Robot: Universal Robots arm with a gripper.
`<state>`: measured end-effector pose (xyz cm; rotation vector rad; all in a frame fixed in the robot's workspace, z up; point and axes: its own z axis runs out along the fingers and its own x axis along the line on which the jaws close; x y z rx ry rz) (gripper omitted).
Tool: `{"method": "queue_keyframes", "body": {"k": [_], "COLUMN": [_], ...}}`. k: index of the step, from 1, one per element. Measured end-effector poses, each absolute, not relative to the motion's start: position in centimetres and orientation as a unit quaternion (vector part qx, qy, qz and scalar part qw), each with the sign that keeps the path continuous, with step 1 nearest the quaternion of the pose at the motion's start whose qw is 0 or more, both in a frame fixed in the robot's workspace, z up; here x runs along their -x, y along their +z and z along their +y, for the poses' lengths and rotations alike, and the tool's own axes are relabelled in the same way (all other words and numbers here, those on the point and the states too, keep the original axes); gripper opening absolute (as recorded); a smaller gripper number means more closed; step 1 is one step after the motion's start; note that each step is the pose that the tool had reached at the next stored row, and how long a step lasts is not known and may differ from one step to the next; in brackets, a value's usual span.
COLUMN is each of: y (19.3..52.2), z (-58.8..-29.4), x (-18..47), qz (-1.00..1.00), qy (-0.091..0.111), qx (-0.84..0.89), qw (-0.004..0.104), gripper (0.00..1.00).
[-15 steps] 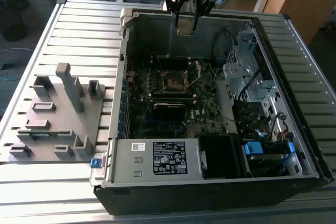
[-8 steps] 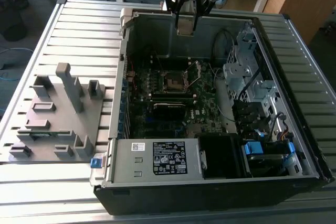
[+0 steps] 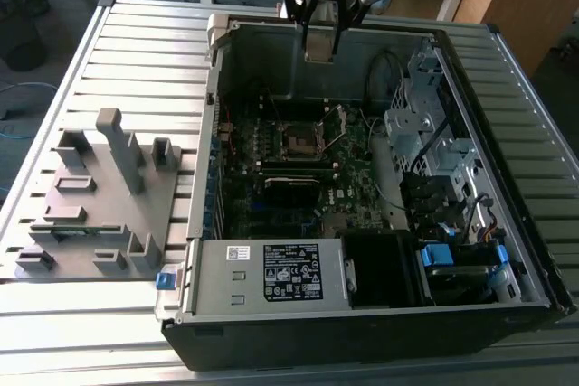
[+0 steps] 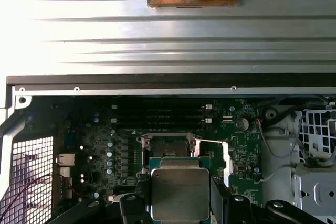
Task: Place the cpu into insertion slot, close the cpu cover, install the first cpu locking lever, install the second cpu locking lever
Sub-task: 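Place the cpu into insertion slot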
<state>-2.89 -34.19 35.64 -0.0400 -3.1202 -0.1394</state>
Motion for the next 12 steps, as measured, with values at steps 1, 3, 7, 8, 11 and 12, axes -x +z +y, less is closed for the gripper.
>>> {"method": "queue_keyframes", "body": {"k": [1, 3, 7, 8, 11, 12], "y": [35.53, 35.39, 34.91, 34.66, 34.65, 34.64], "z": [-34.19, -34.18, -34.18, -34.18, -34.18, -34.18], "x": [2.89, 2.89, 2.89, 2.89, 2.89, 2.89], "qz": [-0.999, -0.999, -0.999, -0.999, -0.999, -0.999], "qy": [-0.044, -0.044, -0.042, -0.042, -0.042, -0.042], "qx": [0.013, 0.013, 0.013, 0.013, 0.013, 0.013], "qw": [0.009, 0.009, 0.009, 0.009, 0.009, 0.009], "gripper": [0.54, 0.54, 0.54, 0.54, 0.54, 0.54]}}
